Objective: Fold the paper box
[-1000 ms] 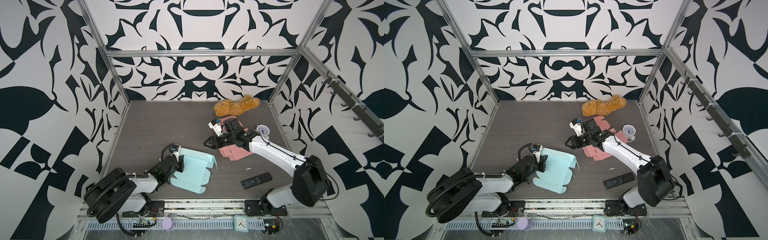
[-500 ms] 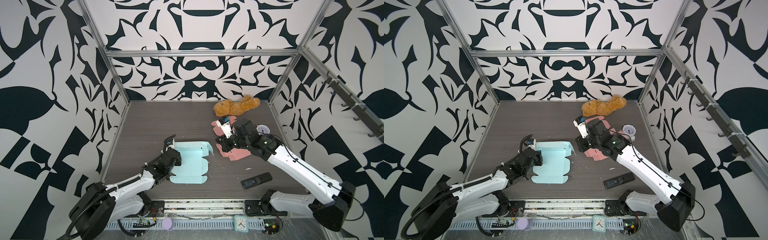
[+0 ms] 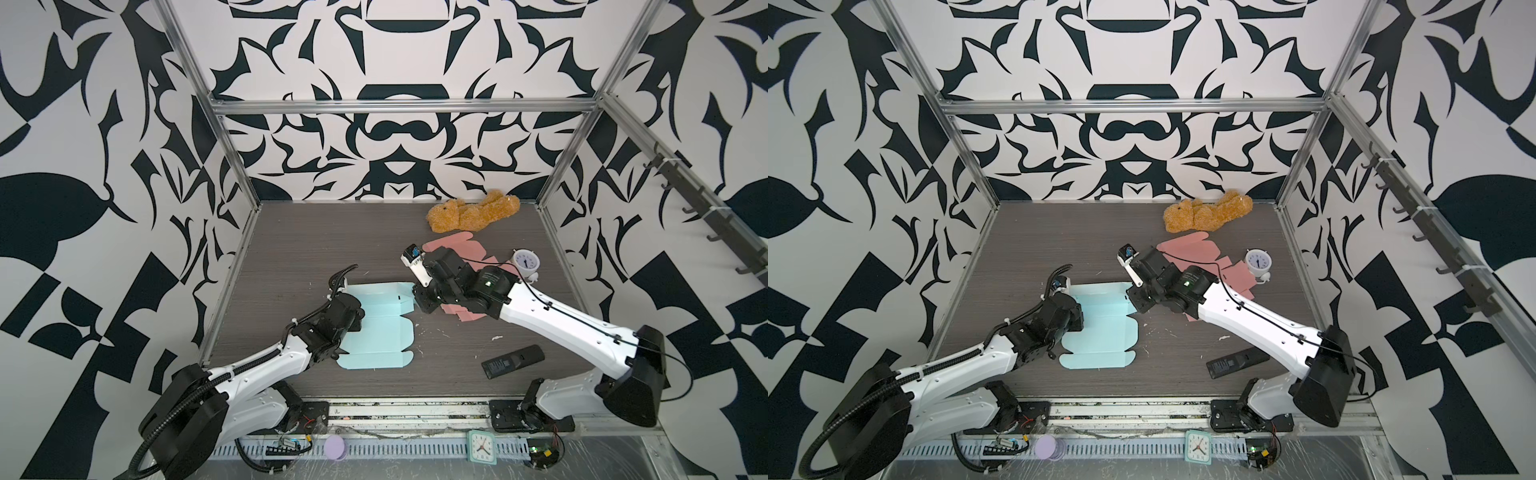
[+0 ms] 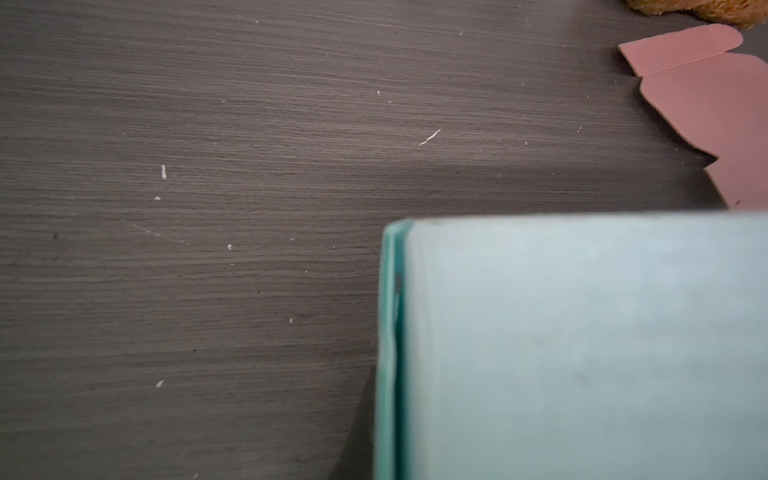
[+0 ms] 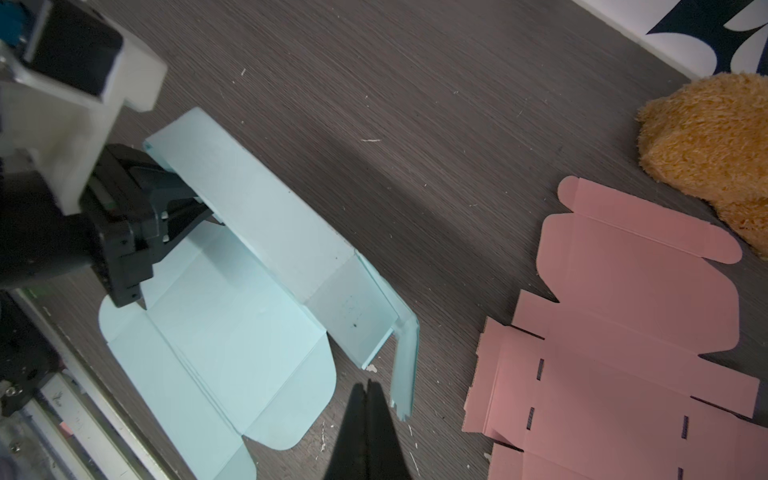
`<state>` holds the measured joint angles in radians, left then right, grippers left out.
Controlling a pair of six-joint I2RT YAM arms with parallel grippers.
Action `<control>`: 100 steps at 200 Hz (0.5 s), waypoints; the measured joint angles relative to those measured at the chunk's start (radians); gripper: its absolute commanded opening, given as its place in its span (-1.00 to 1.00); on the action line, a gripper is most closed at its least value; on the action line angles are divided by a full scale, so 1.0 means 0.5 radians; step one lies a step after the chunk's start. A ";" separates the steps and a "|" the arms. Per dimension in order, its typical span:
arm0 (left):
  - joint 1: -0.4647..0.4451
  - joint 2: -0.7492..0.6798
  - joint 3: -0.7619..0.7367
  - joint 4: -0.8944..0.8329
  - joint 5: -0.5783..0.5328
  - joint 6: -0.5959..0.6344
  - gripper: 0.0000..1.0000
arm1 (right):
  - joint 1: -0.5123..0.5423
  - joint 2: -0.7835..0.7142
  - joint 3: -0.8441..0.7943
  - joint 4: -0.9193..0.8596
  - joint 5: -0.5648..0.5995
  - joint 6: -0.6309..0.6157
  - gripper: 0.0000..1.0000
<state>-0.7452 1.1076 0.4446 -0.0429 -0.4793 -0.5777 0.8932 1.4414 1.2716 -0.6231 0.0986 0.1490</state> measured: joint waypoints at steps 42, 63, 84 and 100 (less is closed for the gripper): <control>0.000 -0.022 0.001 -0.028 0.000 -0.001 -0.95 | 0.026 0.159 0.040 -0.001 0.070 -0.040 -1.00; 0.000 -0.028 0.001 -0.032 0.000 -0.003 -0.95 | 0.040 0.202 0.044 0.005 0.085 -0.052 -1.00; 0.000 -0.028 0.001 -0.039 0.001 -0.006 -0.96 | 0.062 0.253 0.061 0.006 0.095 -0.061 -1.00; 0.000 -0.028 0.001 -0.043 0.005 -0.009 -0.96 | 0.078 0.285 0.076 0.014 0.096 -0.074 -1.00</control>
<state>-0.7452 1.0935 0.4450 -0.0647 -0.4770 -0.5823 0.9321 1.5841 1.3098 -0.6163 0.1467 0.1120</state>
